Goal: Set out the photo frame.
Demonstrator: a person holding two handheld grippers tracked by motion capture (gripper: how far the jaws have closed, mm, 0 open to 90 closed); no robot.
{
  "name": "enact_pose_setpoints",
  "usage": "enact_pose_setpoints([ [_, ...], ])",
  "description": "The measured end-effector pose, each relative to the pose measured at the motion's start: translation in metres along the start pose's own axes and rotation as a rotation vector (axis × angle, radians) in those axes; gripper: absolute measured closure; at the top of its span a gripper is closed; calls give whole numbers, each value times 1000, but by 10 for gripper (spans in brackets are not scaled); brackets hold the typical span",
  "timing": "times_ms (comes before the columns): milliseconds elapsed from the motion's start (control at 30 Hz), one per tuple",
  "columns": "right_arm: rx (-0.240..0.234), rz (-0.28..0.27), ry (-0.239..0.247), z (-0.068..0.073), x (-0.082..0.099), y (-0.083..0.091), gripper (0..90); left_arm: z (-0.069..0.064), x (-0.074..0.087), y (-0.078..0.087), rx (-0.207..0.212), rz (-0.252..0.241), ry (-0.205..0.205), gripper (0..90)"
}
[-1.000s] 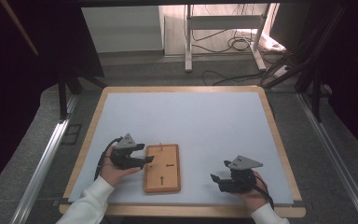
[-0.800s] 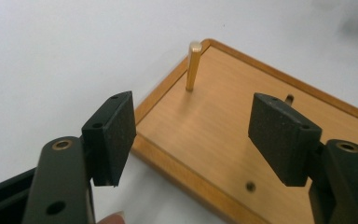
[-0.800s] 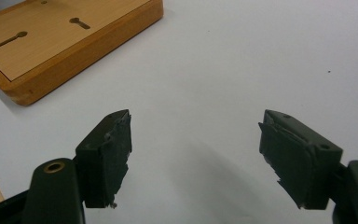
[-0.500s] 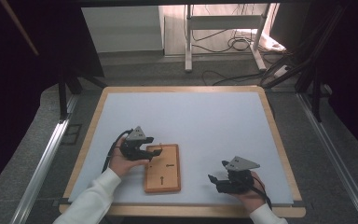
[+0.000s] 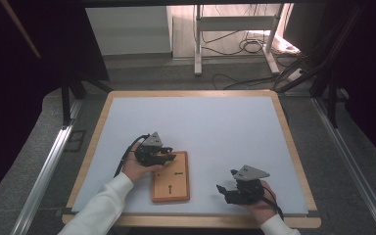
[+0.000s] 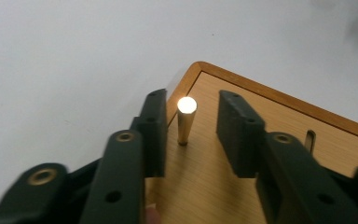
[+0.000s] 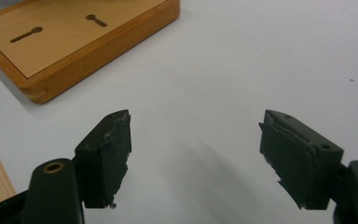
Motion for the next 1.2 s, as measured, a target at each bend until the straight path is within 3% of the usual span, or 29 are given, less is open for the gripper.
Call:
enact_pose_setpoints([
  [267,-18,-7,28,9,-4,-3,250,4,1,0,0,0,6,845],
  [300,-18,-4,30,10,-5,-3,249,5,1,0,18,1,25,846],
  [400,-19,-8,40,12,-6,-4,249,6,0,-1,23,13,27,848],
  [667,-46,-34,134,34,-20,-10,231,7,-3,-2,45,38,68,848],
  [767,-61,-28,207,51,-26,-16,201,9,-2,-1,61,49,83,846],
  [1000,-50,-14,299,72,-32,-26,145,15,-4,-2,118,57,141,846],
  [1200,-41,-1,357,84,-39,-37,121,17,-5,-2,139,66,162,846],
])
Point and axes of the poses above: each handheld gripper's, and its own axes: y roughly backward along the jaws, x roughly out of its underside, z roughly to its left, the point moved 7 cm from there along -y, roughly forward along the jaws, and after that the axes turned 4 degrees about y, right-handed, at the moved point
